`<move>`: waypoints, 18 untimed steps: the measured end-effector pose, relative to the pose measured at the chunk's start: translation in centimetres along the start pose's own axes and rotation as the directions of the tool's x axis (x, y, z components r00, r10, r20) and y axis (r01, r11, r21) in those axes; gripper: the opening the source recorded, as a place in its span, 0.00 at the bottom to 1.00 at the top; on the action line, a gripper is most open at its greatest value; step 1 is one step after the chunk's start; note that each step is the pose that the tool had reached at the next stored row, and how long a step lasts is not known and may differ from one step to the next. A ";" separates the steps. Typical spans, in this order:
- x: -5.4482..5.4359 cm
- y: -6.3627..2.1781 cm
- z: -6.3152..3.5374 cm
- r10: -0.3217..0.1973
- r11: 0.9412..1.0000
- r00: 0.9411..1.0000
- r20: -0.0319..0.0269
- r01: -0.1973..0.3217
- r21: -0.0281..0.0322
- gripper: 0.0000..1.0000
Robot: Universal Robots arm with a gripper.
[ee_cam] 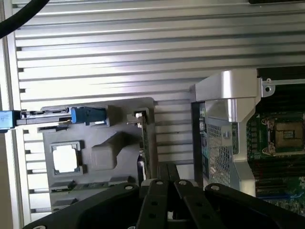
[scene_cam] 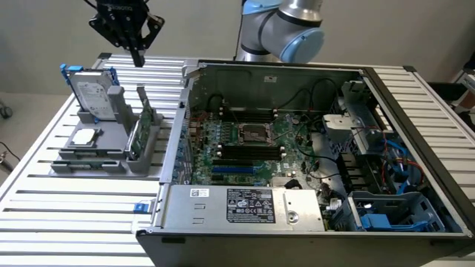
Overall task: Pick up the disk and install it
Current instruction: 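Reach for the disk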
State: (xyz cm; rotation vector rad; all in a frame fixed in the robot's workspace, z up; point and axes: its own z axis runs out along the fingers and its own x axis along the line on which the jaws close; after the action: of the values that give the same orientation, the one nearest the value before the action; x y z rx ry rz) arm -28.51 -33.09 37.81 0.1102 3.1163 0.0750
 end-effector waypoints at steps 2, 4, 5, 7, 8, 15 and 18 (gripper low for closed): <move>0.9 0.26 0.24 0.000 1.000 1.000 0.000 0.000 0.000 0.11; 1.8 0.49 0.43 0.000 1.000 1.000 0.000 0.000 0.000 0.11; 2.3 0.61 0.51 0.000 1.000 1.000 0.000 0.000 0.000 0.11; 3.3 0.88 0.67 0.000 1.000 1.000 0.000 0.000 0.000 0.11; 3.7 1.03 0.73 0.000 1.000 1.000 0.000 0.000 0.000 0.11; 7.0 2.11 1.21 0.000 1.000 1.000 0.000 0.000 0.000 0.11; 8.4 2.57 1.38 0.000 1.000 1.000 0.000 0.000 0.000 0.11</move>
State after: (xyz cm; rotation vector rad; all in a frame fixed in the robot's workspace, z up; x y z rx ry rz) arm -36.67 -29.86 36.38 0.1102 3.1165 0.0749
